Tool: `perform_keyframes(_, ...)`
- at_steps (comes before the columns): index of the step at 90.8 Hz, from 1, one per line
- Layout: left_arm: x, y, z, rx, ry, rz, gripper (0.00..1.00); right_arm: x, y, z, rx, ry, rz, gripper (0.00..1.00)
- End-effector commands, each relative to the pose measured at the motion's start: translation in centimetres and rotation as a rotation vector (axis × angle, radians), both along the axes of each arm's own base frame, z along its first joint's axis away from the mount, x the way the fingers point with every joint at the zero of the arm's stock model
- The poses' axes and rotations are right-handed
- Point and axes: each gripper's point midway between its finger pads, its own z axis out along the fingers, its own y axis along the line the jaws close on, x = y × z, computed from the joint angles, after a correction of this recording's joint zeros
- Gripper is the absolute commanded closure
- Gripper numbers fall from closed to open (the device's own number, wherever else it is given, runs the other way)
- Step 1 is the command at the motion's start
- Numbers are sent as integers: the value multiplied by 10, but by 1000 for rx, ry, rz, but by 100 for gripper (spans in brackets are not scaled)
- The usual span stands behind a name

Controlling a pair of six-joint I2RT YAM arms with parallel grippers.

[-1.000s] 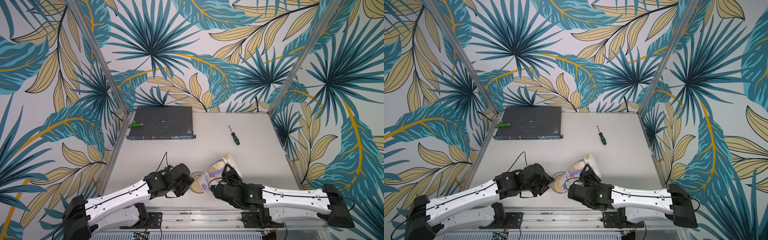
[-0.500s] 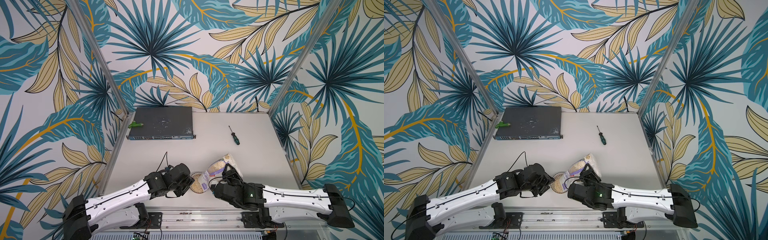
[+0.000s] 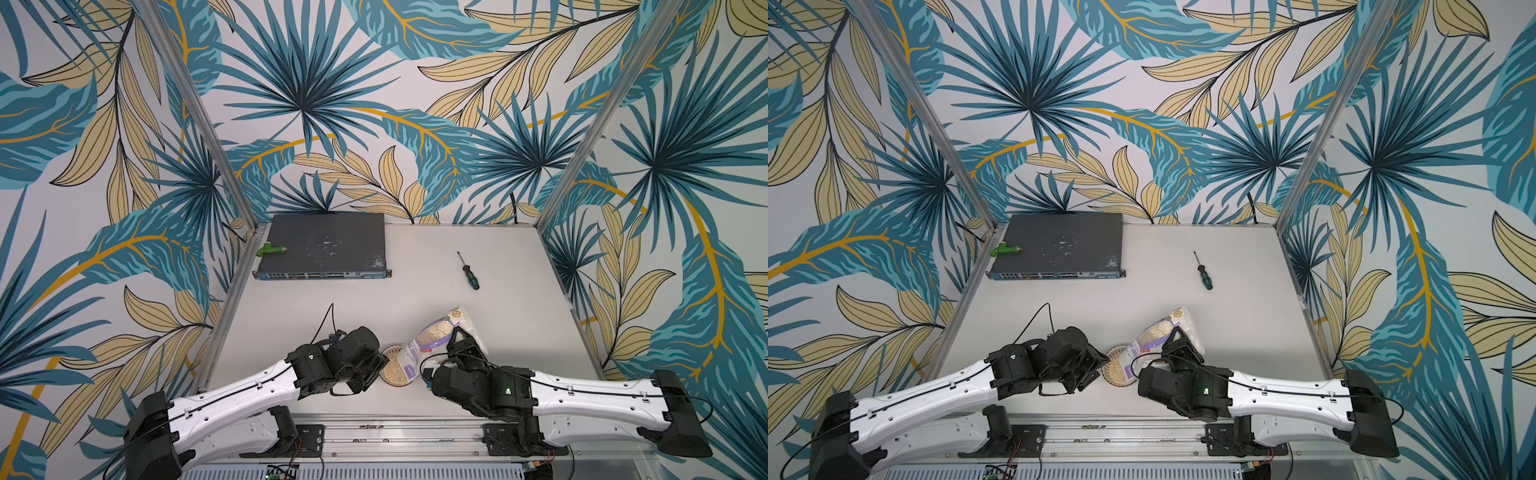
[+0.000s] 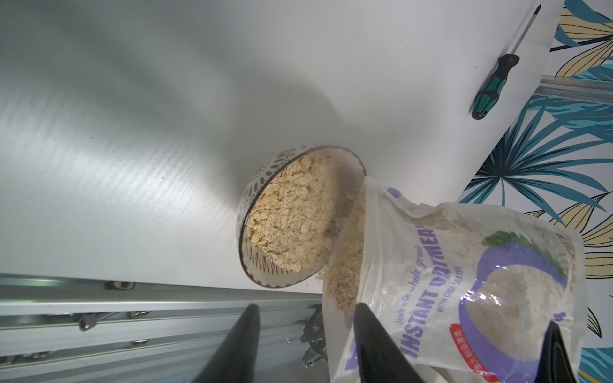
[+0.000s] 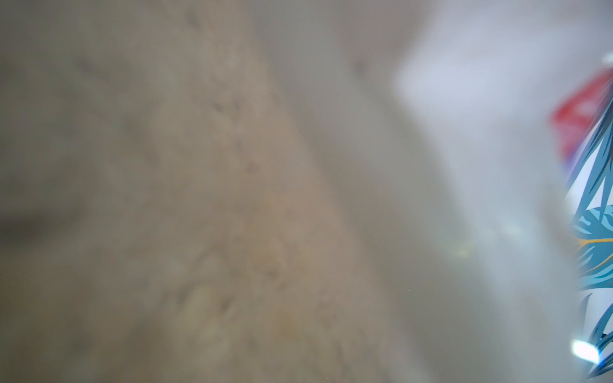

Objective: Pour the oats into the breakfast bowl
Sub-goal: Pour the oats into the bowl.

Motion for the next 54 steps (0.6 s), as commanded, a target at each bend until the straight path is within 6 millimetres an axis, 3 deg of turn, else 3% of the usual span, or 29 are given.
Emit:
perform_keyframes(1,0,3,1,2,-6,7,50,7,-1,32,130,-105,-58,100)
perform_keyframes(6,0,3,1,1,-7,8,50,7,3,37,165,-112,-52,100)
perform_keyframes(14,0,2,1,1,-6,7,50,6,-1,22,81,-91,-61,100)
perform_keyframes(24,-1,2,1,1,-4,4,50,8,8,41,174,-119,-53,100)
perform_keyframes(34,-1,3,1,1,-3,4,50,6,-1,23,88,-90,-63,100)
perform_keyframes(44,-2,3,2,-1,-4,4,50,8,9,47,205,-122,-55,100)
perform_keyframes(54,-1,3,3,-1,-12,2,50,7,0,24,103,-80,-56,100)
